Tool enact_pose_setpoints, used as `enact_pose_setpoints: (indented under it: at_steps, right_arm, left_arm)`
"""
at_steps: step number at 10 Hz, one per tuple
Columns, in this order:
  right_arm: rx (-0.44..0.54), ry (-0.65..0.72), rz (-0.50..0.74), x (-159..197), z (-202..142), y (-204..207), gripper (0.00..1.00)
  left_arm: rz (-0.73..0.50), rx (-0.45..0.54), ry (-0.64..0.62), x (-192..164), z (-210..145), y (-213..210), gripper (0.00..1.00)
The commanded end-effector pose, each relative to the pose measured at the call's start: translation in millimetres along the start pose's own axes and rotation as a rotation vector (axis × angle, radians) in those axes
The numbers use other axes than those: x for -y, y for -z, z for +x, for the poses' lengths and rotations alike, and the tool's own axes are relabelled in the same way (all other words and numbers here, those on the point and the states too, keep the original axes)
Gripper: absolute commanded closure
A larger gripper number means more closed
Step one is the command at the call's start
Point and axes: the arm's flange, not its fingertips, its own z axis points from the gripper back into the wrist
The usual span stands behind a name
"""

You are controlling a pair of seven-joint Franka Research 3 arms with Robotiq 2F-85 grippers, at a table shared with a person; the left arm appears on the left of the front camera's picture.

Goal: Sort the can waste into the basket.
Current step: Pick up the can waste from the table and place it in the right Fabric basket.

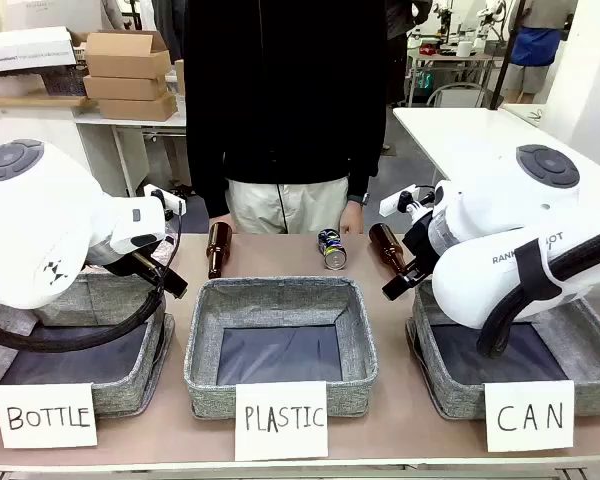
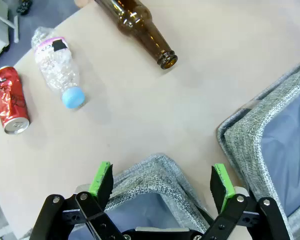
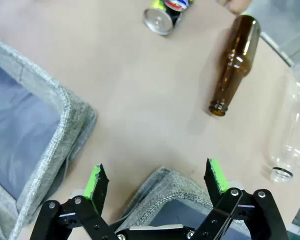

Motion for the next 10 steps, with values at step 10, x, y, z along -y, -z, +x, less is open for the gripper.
enact_pose_setpoints:
  at_steps: [10]
  right_arm:
    - [0.0,0.0,0.0,0.0,0.0,-0.1,0.0]
  left_arm:
    - [0.0,0.0,0.0,0.0,0.0,0.0,0.0]
